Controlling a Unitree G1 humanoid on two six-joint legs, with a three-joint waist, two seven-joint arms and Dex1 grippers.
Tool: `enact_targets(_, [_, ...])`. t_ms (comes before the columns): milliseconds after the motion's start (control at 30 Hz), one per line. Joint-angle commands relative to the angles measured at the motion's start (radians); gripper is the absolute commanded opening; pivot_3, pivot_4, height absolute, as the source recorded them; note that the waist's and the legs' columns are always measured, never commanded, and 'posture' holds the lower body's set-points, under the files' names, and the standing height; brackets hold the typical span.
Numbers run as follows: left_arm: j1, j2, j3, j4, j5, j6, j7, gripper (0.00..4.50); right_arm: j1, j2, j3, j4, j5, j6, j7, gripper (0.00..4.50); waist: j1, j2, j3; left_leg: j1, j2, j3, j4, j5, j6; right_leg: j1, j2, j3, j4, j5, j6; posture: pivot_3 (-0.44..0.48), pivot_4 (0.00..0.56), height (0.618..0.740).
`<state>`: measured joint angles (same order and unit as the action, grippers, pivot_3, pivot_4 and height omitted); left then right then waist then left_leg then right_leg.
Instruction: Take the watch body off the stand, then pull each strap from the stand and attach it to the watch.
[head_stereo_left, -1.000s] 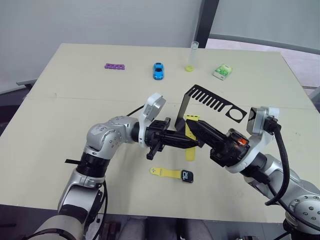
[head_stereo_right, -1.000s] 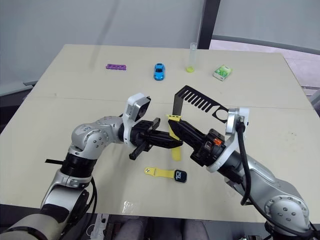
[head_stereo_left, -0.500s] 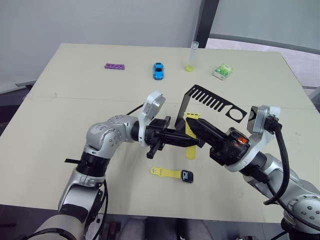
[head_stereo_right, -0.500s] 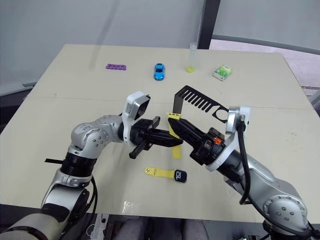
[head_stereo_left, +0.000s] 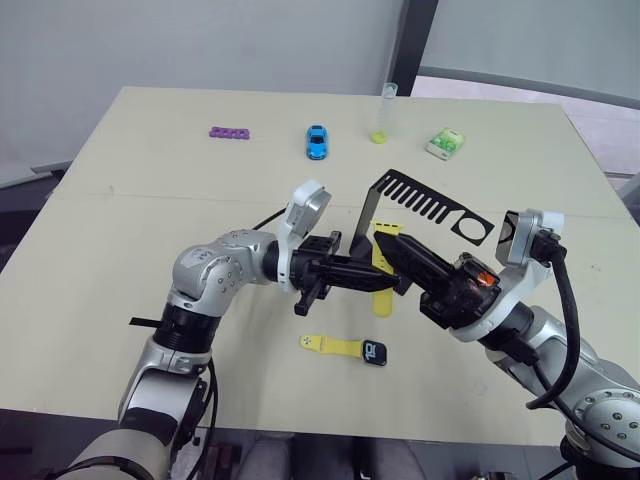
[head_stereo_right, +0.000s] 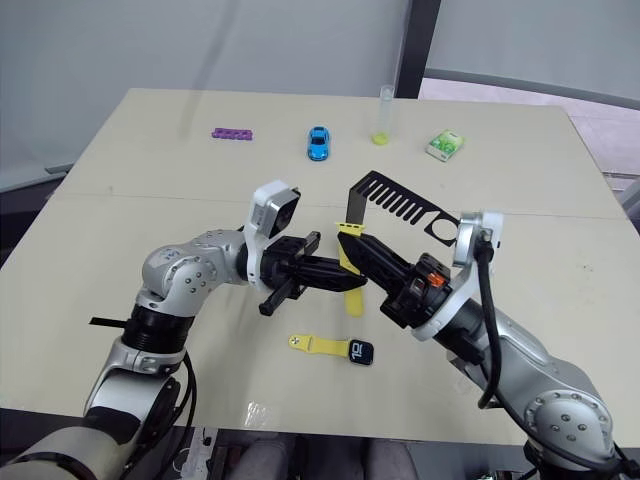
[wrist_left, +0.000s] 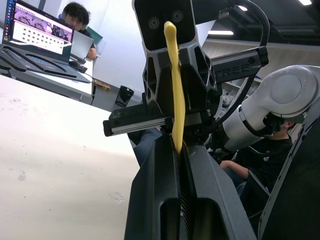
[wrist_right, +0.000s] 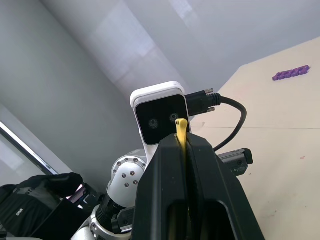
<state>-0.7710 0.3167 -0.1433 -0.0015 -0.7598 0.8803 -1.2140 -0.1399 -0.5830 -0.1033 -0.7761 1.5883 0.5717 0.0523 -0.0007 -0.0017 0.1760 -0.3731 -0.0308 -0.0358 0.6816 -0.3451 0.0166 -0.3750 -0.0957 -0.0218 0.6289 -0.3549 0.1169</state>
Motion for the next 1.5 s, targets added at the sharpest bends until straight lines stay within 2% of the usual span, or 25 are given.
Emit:
enact_targets(33, [-0.017, 0.015, 0.006, -0.035, -0.020, 0.016, -0.006, 0.31, -0.008, -0.012, -0.015, -0.043, 0.033, -0.014, 0.011, 0.03, 0.000, 0.000, 0.000, 0.000, 0.000, 0.000, 0.000, 0.000, 0.000, 0.000, 0.000, 0.000, 0.000, 0.000, 0.000, 0.000, 0.150, 0.740])
enact_targets(100, [-0.017, 0.039, 0.002, -0.038, -0.025, 0.028, -0.034, 0.85, -0.011, -0.025, -0.022, -0.045, 0.034, -0.011, 0.012, 0.00, -0.001, 0.000, 0.000, 0.000, 0.000, 0.000, 0.000, 0.000, 0.000, 0.000, 0.000, 0.000, 0.000, 0.000, 0.000, 0.000, 0.150, 0.740])
enact_targets(233, [-0.025, 0.108, -0.006, -0.029, 0.014, -0.009, -0.086, 2.60, 0.006, -0.088, -0.060, -0.063, 0.059, 0.000, 0.020, 0.00, 0.000, 0.000, 0.000, 0.000, 0.000, 0.000, 0.000, 0.000, 0.000, 0.000, 0.000, 0.000, 0.000, 0.000, 0.000, 0.000, 0.150, 0.740])
enact_targets(333, [-0.032, 0.162, -0.018, -0.023, 0.035, -0.039, -0.138, 4.12, 0.044, -0.170, -0.114, -0.085, 0.081, 0.016, 0.040, 0.00, 0.001, 0.000, 0.000, 0.000, 0.000, 0.000, 0.000, 0.000, 0.000, 0.000, 0.000, 0.000, -0.001, 0.000, 0.000, 0.000, 0.150, 0.740])
enact_targets(367, [-0.021, 0.176, -0.038, -0.039, 0.065, -0.076, -0.148, 4.45, 0.070, -0.213, -0.146, -0.096, 0.075, 0.033, 0.054, 0.00, 0.002, 0.000, 0.000, 0.000, 0.000, 0.000, 0.000, 0.000, 0.000, 0.000, 0.000, 0.000, -0.001, 0.000, 0.000, 0.000, 0.150, 0.740])
enact_targets(467, [0.030, 0.194, -0.109, -0.104, 0.163, -0.195, -0.145, 4.45, 0.175, -0.330, -0.256, -0.140, 0.056, 0.075, 0.122, 0.00, 0.012, 0.000, 0.000, -0.001, 0.000, -0.001, 0.000, 0.000, 0.001, 0.001, 0.000, 0.000, -0.002, 0.000, 0.000, 0.000, 0.150, 0.740])
enact_targets(600, [0.109, 0.201, -0.235, -0.153, 0.352, -0.361, -0.081, 4.45, 0.314, -0.448, -0.403, -0.194, -0.018, 0.139, 0.249, 0.00, 0.023, 0.000, 0.000, -0.001, 0.000, -0.001, 0.000, -0.001, 0.001, 0.002, 0.000, 0.000, -0.003, 0.000, 0.001, 0.000, 0.150, 0.740])
enact_targets(733, [0.158, 0.178, -0.305, -0.176, 0.471, -0.438, 0.002, 4.45, 0.465, -0.521, -0.516, -0.250, -0.208, 0.200, 0.464, 0.00, 0.027, -0.001, 0.001, -0.001, 0.000, -0.001, 0.000, 0.000, 0.002, 0.002, 0.000, 0.000, -0.003, 0.000, 0.001, 0.000, 0.150, 0.740])
enact_targets(900, [0.205, 0.160, -0.346, -0.205, 0.542, -0.452, 0.066, 4.45, 0.639, -0.490, -0.589, -0.263, -0.406, 0.179, 0.657, 0.00, 0.029, -0.001, 0.001, -0.002, 0.000, -0.001, 0.000, -0.001, 0.003, 0.003, 0.001, 0.000, -0.001, 0.001, 0.001, 0.000, 0.150, 0.740])
enact_targets(1067, [0.249, 0.157, -0.384, -0.224, 0.616, -0.446, 0.129, 4.45, 0.781, -0.444, -0.595, -0.225, -0.654, 0.093, 0.823, 0.00, 0.029, -0.001, 0.001, -0.001, 0.000, -0.001, 0.000, -0.001, 0.003, 0.003, 0.001, 0.000, -0.001, 0.001, 0.001, 0.000, 0.150, 0.740])
enact_targets(1267, [0.262, 0.120, -0.403, -0.189, 0.685, -0.489, 0.191, 4.45, 0.822, -0.392, -0.570, -0.199, -0.774, 0.032, 0.895, 0.00, 0.028, -0.001, 0.001, 0.000, -0.001, -0.001, 0.000, -0.001, 0.002, 0.003, 0.001, 0.001, -0.001, 0.001, 0.001, 0.000, 0.150, 0.740])
enact_targets(1500, [0.267, 0.076, -0.417, -0.198, 0.700, -0.438, 0.217, 4.45, 0.832, -0.359, -0.547, -0.200, -0.827, 0.022, 0.913, 0.00, 0.028, -0.001, 0.001, 0.000, -0.001, -0.001, 0.000, -0.001, 0.002, 0.003, 0.001, 0.001, -0.001, 0.001, 0.001, 0.000, 0.150, 0.740])
